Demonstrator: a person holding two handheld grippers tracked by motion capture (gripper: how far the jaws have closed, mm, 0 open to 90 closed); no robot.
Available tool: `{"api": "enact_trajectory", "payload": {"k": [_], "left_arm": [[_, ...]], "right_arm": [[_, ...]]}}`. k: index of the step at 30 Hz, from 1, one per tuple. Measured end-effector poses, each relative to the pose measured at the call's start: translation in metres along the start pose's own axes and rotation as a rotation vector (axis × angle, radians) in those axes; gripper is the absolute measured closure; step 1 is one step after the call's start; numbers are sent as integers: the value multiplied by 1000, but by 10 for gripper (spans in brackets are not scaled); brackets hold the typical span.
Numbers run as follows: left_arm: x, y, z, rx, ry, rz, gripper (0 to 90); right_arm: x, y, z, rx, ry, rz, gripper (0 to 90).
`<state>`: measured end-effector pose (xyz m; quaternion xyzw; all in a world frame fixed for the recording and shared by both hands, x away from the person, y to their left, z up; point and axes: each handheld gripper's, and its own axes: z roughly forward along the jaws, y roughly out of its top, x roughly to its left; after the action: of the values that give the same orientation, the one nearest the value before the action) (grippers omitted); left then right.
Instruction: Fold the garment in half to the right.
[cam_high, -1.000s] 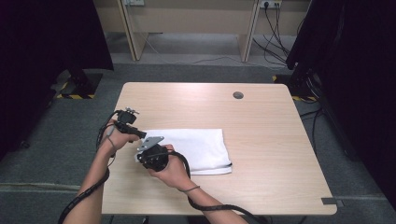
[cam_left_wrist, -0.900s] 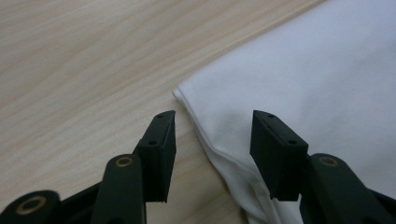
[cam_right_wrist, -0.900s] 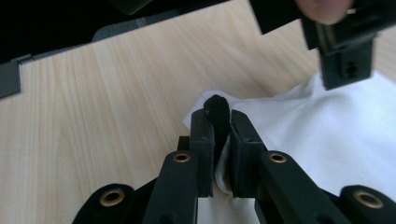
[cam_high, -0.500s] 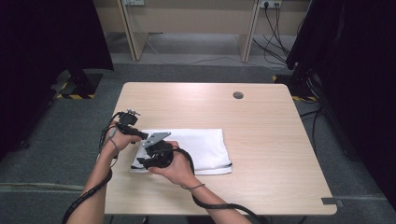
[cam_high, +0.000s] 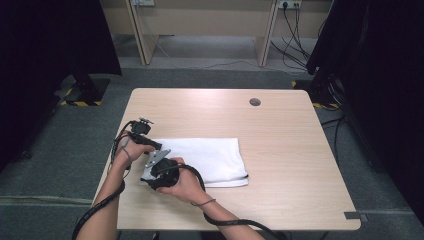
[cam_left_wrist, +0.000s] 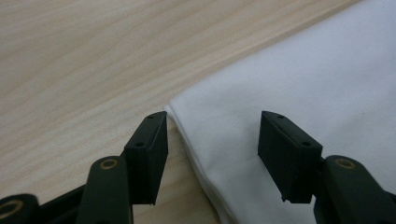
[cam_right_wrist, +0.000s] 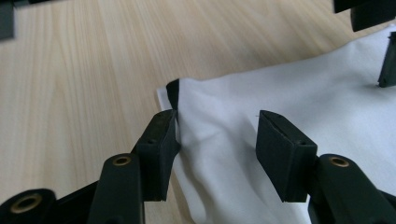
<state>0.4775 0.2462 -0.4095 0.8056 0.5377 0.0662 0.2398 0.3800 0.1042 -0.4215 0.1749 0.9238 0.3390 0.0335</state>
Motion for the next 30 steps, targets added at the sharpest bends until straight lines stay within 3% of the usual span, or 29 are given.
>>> {"api": "enact_trajectory", "payload": {"k": [6, 17, 25, 28, 30], "left_arm": [[-2, 1, 4, 5, 0, 6, 439], [-4, 0, 8, 21, -4, 15, 459], [-7, -1, 12, 7, -9, 50, 629], [-11, -3, 13, -16, -23, 62, 769], [-14, -3, 13, -23, -11, 69, 809]], "right_arm": [[4, -1, 3, 9, -3, -44, 453], [7, -1, 5, 10, -21, -72, 471], [4, -4, 4, -5, -51, -80, 667], [6, -5, 4, -13, -98, -80, 781], [7, -5, 5, -22, -122, -57, 810]]}}
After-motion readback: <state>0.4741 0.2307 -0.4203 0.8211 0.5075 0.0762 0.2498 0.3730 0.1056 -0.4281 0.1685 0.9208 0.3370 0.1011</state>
